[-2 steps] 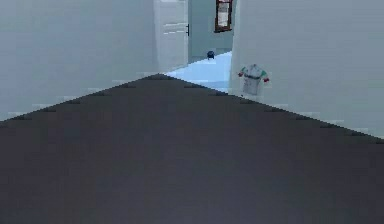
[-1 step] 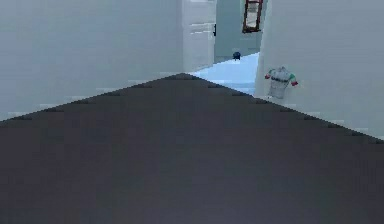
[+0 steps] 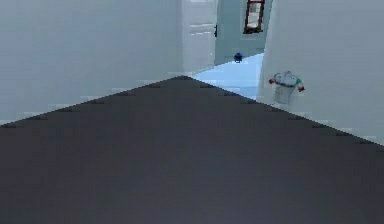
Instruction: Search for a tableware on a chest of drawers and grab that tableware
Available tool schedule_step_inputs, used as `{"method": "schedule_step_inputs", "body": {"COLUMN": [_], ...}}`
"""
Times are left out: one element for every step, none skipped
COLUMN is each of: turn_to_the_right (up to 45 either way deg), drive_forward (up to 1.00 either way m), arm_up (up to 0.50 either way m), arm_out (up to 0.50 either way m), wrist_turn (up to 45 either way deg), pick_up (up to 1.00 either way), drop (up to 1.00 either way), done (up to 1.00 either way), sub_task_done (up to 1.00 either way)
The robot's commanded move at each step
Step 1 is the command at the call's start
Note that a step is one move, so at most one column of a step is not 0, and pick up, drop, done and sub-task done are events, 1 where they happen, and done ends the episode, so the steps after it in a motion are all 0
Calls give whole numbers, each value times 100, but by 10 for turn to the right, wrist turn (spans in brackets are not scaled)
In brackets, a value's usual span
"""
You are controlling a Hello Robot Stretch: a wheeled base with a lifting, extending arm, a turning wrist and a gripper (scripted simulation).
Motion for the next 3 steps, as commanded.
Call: {"method": "schedule_step_inputs", "body": {"turn_to_the_right": [60,0,0], "drive_forward": [0,100,100], "arm_up": [0,0,0], "arm_out": [0,0,0], "wrist_turn": [0,0,0], "pick_up": [0,0,0], "drop": [0,0,0], "done": [0,0,0], "sub_task_done": [0,0,0]}}
